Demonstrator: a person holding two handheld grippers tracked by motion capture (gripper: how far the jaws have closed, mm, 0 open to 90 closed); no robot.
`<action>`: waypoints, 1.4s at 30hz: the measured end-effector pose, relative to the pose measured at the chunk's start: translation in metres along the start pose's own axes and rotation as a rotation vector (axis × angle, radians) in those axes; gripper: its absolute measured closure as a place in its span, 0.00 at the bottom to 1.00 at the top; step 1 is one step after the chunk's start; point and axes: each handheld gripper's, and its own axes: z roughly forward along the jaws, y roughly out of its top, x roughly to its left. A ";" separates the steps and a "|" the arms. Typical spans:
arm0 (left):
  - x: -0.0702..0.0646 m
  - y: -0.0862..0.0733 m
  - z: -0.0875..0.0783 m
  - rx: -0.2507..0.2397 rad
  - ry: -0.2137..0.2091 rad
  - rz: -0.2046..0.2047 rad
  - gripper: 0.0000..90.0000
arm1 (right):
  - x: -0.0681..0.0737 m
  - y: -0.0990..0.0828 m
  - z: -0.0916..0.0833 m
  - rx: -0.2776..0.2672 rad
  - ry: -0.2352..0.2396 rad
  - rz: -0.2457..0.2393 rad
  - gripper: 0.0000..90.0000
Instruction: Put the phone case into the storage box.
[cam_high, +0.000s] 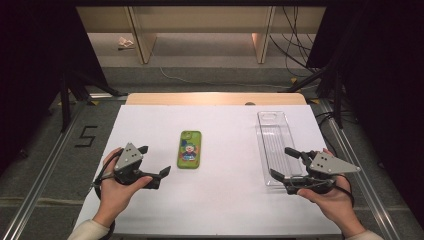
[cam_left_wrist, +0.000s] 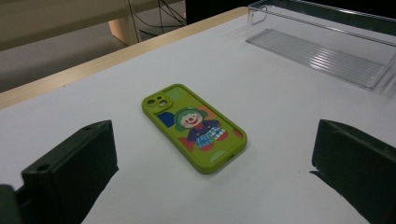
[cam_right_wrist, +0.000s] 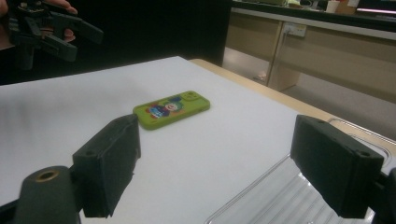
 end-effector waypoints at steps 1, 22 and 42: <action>0.000 0.000 0.001 0.000 -0.001 0.002 0.00 | 0.000 0.000 0.000 -0.001 0.000 0.000 0.19; -0.004 0.009 0.022 0.021 -0.037 0.027 0.04 | 0.000 0.000 0.003 0.002 -0.001 0.005 0.19; -0.007 0.026 0.066 0.080 -0.026 0.100 0.69 | -0.001 -0.002 0.004 0.005 -0.014 0.002 0.19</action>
